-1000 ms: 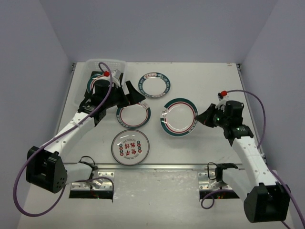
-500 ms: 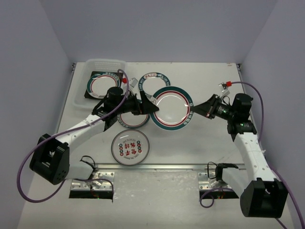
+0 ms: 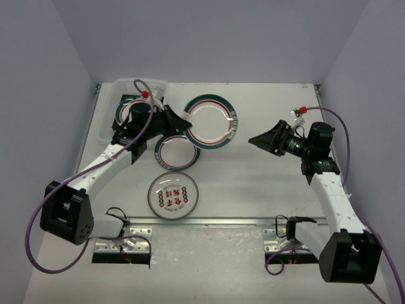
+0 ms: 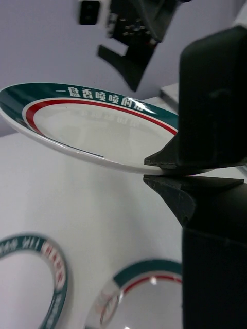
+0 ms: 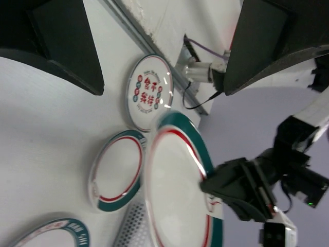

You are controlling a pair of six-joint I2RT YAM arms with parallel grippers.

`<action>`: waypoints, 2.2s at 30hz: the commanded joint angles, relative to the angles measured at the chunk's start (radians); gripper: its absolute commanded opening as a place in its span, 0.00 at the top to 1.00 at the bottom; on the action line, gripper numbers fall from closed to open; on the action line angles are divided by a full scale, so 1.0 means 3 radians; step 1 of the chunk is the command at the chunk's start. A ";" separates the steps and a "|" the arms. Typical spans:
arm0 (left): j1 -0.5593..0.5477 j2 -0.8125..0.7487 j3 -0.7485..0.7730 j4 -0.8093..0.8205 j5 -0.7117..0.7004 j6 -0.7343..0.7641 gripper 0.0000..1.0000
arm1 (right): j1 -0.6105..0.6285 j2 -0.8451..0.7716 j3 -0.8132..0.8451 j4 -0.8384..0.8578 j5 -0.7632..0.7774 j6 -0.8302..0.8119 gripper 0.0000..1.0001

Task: Place the plates into the plastic bin on the countertop

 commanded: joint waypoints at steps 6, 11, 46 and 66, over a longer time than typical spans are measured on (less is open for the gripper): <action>0.1511 0.0267 0.1071 -0.1142 -0.1400 0.0172 1.00 | 0.0001 0.0109 0.0060 -0.0572 0.0534 -0.0624 0.01; 0.1726 0.0838 0.1461 -0.1295 -0.1589 0.0254 1.00 | 0.0019 0.0244 -0.0029 -0.0427 0.0433 -0.0578 0.01; 0.1528 0.2243 0.3105 -0.3047 -0.2016 0.1279 0.00 | 0.2204 0.2144 0.1007 -0.0622 0.1569 -0.0856 0.01; 0.1334 -0.0710 0.0788 -0.1667 -0.1444 0.1016 0.00 | 0.2769 0.3153 0.0817 0.0663 0.1173 -0.0122 0.67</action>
